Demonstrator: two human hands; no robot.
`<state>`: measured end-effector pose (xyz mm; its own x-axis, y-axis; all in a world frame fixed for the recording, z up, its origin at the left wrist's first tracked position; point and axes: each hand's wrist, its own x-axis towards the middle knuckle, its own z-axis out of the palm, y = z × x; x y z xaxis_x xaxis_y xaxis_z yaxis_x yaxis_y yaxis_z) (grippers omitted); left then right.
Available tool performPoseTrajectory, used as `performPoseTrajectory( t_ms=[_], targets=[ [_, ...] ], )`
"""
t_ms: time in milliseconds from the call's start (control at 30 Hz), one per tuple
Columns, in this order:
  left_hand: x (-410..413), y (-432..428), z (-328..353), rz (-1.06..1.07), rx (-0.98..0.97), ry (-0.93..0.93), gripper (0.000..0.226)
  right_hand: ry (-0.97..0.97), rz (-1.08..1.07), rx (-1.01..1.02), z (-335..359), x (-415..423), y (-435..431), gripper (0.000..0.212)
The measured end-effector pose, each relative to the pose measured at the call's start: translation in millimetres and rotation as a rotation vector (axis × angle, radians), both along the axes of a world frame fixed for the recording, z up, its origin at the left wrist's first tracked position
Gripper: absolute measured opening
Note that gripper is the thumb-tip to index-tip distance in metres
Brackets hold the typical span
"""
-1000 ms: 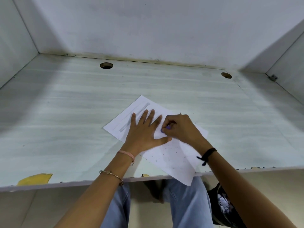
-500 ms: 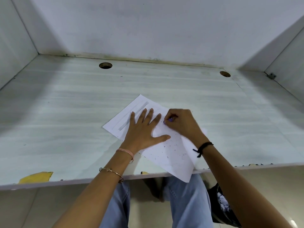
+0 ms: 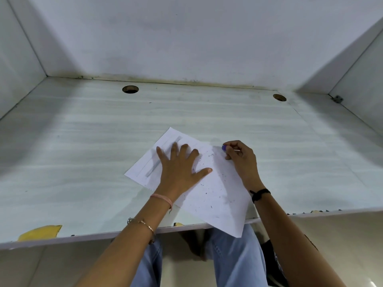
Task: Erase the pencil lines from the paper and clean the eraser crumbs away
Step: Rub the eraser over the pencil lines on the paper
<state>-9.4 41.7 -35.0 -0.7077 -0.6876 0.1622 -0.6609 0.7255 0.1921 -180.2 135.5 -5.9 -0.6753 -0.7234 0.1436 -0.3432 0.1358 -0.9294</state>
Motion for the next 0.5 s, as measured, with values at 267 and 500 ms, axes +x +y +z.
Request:
performPoseTrajectory(
  t_ms=[267,500],
  targets=[
    [-19,-7,-8,-0.068,0.075,-0.014,0.091,0.130,0.024,0.067,4,5,-4,0.009],
    [-19,-7,-6,-0.065,0.108,-0.033,0.090,0.441,0.121,0.223,13,6,-22,0.014]
  ],
)
